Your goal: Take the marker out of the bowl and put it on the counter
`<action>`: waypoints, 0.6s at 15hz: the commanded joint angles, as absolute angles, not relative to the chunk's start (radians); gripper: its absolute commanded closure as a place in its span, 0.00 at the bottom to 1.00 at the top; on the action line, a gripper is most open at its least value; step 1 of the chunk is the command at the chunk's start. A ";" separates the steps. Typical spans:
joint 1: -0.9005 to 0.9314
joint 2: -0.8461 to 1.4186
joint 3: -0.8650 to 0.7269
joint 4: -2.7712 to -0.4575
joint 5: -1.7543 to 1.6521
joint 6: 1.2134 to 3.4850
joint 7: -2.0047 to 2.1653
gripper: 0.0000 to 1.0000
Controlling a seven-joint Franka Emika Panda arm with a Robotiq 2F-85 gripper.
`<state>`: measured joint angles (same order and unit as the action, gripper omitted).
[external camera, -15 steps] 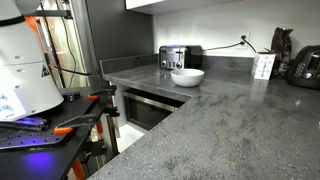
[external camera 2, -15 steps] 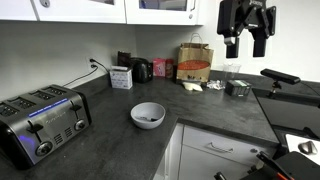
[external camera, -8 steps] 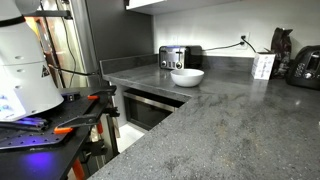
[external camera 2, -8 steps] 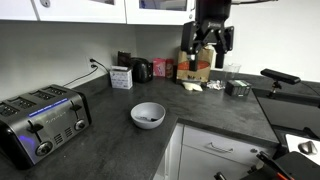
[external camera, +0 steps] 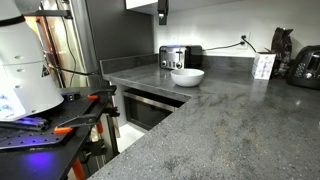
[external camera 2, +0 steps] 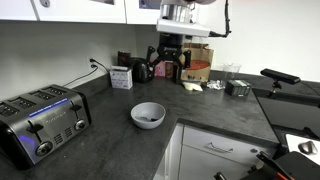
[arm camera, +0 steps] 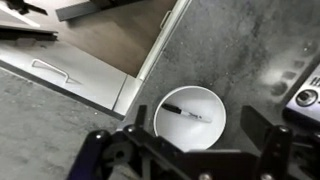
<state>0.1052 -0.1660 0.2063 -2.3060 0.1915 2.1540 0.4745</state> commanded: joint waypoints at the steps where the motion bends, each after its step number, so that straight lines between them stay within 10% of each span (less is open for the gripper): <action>1: 0.113 -0.033 0.211 -2.212 0.208 2.220 0.661 0.00; 9: 0.181 0.125 0.167 -2.181 0.129 2.367 1.075 0.00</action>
<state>0.1490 0.1042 0.1994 -2.1816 0.1778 2.3167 0.9221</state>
